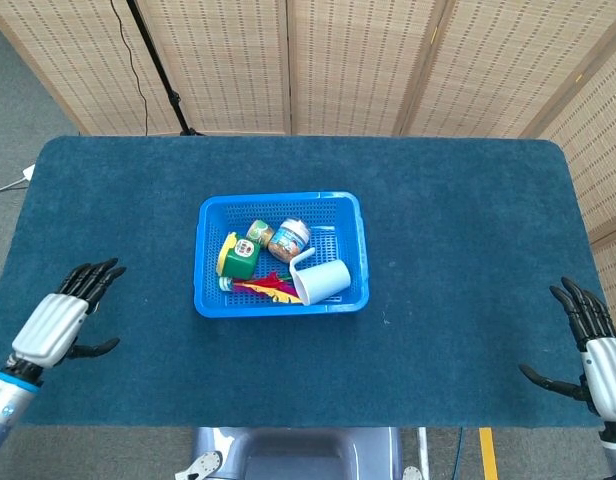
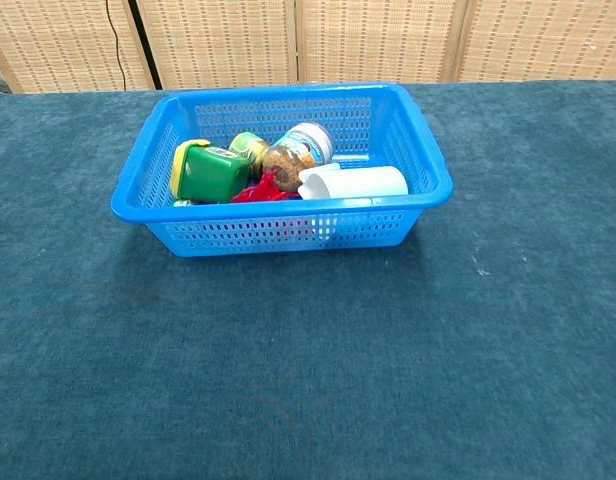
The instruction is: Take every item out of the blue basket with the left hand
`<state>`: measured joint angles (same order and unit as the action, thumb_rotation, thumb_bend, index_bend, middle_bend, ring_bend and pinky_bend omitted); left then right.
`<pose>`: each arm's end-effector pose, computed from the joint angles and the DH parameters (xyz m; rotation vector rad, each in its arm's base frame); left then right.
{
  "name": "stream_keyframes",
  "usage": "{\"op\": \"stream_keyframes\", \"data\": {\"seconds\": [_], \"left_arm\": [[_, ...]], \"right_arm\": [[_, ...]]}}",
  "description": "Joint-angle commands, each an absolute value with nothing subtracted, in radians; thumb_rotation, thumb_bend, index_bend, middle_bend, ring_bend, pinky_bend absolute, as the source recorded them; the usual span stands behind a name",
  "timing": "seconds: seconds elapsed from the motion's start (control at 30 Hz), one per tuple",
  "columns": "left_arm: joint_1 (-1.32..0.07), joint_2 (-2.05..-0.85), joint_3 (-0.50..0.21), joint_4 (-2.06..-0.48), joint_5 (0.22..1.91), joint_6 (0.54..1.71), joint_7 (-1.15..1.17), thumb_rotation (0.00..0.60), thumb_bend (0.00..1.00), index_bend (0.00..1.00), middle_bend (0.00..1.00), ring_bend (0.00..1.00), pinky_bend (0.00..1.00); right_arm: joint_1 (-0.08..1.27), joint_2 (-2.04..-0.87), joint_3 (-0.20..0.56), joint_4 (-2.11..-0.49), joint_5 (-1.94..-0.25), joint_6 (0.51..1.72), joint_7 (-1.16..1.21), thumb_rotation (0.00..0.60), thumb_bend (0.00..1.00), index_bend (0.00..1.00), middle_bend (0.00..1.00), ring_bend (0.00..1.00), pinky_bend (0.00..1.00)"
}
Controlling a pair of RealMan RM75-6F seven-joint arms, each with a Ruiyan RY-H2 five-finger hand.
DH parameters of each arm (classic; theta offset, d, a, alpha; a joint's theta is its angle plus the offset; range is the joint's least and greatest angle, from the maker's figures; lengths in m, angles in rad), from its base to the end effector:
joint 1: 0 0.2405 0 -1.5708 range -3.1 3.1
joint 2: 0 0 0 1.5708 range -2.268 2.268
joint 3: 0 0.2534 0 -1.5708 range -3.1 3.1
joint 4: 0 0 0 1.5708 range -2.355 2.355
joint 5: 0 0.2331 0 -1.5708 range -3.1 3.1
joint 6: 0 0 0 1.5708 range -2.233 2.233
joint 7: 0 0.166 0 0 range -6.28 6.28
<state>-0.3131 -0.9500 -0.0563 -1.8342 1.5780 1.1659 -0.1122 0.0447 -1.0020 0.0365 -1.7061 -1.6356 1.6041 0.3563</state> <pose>-0.2376 0.2540 0.1152 -1.7416 -1.0642 -0.9933 -0.2880 -0.1867 0.1712 1.3137 -1.0567 1.2685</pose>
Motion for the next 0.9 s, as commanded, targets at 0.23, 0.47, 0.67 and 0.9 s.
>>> {"op": "stream_keyframes", "data": {"seconds": [0.23,0.47,0.67,0.9], "left_arm": [[-0.633,-1.013,-0.224,-1.917,1.148,0.821,0.172,0.600,0.18,0.00,0.00,0.00,0.00],[-0.809,-1.162,-0.213,-1.824,0.819,0.813,0.426,0.600,0.18,0.00,0.00,0.00,0.00],[-0.938,-1.269,-0.181,-1.744,0.601,0.846,0.588,0.600,0.18,0.00,0.00,0.00,0.00],[-1.072,-1.371,-0.153,-1.637,0.405,0.863,0.731,0.600,0.18,0.00,0.00,0.00,0.00]], "right_arm": [[0.053,-0.987,0.048,-1.697,-1.603,1.585,0.405,0.600,0.00,0.00,0.00,0.00,0.00],[0.061,-0.988,0.050,-1.692,-1.589,1.560,0.411,0.600,0.00,0.00,0.00,0.00,0.00],[0.064,-0.987,0.059,-1.685,-1.568,1.551,0.418,0.600,0.00,0.00,0.00,0.00,0.00],[0.069,-0.992,0.078,-1.674,-1.523,1.533,0.413,0.600,0.00,0.00,0.00,0.00,0.00]]}}
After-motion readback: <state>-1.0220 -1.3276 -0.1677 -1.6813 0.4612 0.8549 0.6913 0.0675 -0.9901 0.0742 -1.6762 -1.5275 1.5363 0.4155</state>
